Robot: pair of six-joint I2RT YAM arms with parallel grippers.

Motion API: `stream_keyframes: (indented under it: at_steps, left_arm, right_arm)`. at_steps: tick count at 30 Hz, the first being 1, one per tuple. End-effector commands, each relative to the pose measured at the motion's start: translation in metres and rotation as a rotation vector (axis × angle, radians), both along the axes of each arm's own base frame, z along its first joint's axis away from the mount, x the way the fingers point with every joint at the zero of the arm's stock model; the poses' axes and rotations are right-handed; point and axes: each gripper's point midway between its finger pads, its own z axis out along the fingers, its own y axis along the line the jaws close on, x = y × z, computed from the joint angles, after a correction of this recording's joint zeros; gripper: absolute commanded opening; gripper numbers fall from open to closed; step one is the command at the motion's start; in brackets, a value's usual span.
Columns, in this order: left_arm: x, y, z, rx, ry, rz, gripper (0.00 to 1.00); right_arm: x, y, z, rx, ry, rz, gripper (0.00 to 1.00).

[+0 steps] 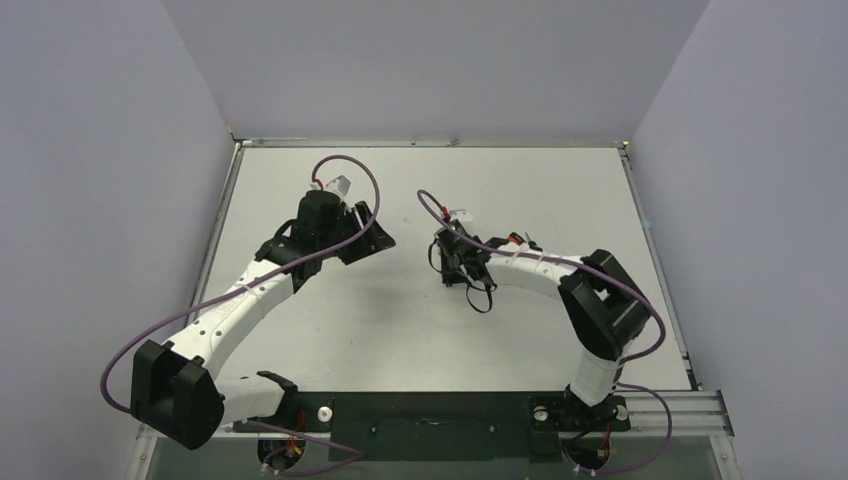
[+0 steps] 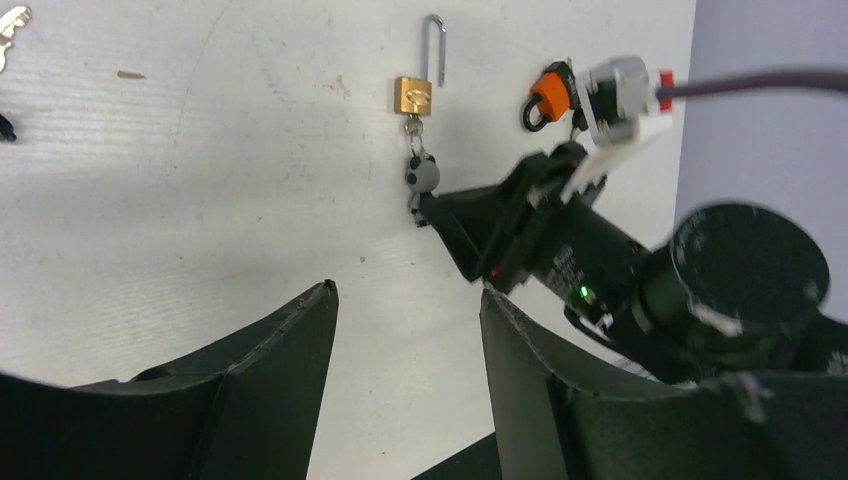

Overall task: Lock with the key
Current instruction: Move the lock to the center of the board, then pick up the lock from the center of the board.

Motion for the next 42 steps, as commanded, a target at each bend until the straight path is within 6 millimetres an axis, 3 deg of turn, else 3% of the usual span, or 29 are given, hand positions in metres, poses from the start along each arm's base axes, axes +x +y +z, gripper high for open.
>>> stream_keyframes:
  at_steps: [1, 4, 7, 11, 12, 13, 14, 15, 16, 17, 18, 19, 21, 26, 29, 42]
  left_arm:
    - [0.002, -0.012, 0.001, -0.052, -0.02, -0.018, 0.52]
    - [-0.002, -0.015, -0.009, -0.048, 0.002, -0.033, 0.52]
    - [-0.004, -0.017, -0.014, -0.043, 0.011, -0.041, 0.52]
    - [-0.004, -0.018, -0.019, -0.038, 0.016, -0.041, 0.52]
    - [-0.004, -0.017, -0.02, -0.034, 0.016, -0.038, 0.52]
    - [-0.003, -0.016, -0.02, -0.031, 0.018, -0.035, 0.52]
    - [-0.002, -0.016, -0.02, -0.029, 0.015, -0.032, 0.52]
    - [-0.002, -0.016, -0.019, -0.028, 0.015, -0.031, 0.52]
    - [-0.002, -0.015, -0.019, -0.025, 0.014, -0.026, 0.52]
    - [-0.001, -0.014, -0.017, -0.024, 0.008, -0.025, 0.52]
    - [-0.001, -0.013, -0.016, -0.022, 0.006, -0.019, 0.52]
    - [-0.001, -0.013, -0.013, -0.025, -0.001, -0.018, 0.52]
    - [0.001, -0.013, -0.006, -0.031, -0.012, -0.016, 0.52]
    - [0.003, -0.014, 0.008, -0.043, -0.037, -0.018, 0.52]
    - [0.003, -0.014, 0.014, -0.044, -0.05, -0.023, 0.52]
    - [-0.001, -0.008, 0.02, -0.039, -0.065, -0.026, 0.52]
  right_arm:
    - [-0.049, 0.01, 0.018, 0.089, -0.019, 0.053, 0.22]
    - [-0.078, -0.001, 0.023, 0.099, -0.034, 0.067, 0.28]
    - [-0.097, -0.01, 0.028, 0.083, -0.046, 0.069, 0.44]
    - [-0.077, -0.023, 0.065, 0.081, -0.17, -0.013, 0.54]
    - [-0.067, -0.031, 0.068, 0.06, -0.187, -0.059, 0.55]
    - [-0.056, -0.028, 0.081, 0.076, -0.206, -0.083, 0.55]
    - [-0.046, -0.035, 0.075, 0.059, -0.183, -0.13, 0.55]
    - [-0.034, -0.031, 0.085, 0.08, -0.196, -0.156, 0.55]
    - [-0.025, -0.034, 0.076, 0.069, -0.177, -0.192, 0.55]
    - [-0.014, -0.028, 0.083, 0.086, -0.19, -0.209, 0.55]
    - [-0.007, -0.026, 0.074, 0.071, -0.175, -0.228, 0.55]
    - [0.001, -0.02, 0.079, 0.081, -0.189, -0.241, 0.55]
    - [0.011, -0.01, 0.063, 0.07, -0.158, -0.26, 0.54]
    - [0.031, 0.01, 0.05, 0.064, -0.147, -0.301, 0.5]
    - [0.039, 0.012, 0.036, 0.034, -0.134, -0.328, 0.49]
    - [0.056, 0.009, 0.01, -0.034, -0.108, -0.392, 0.4]
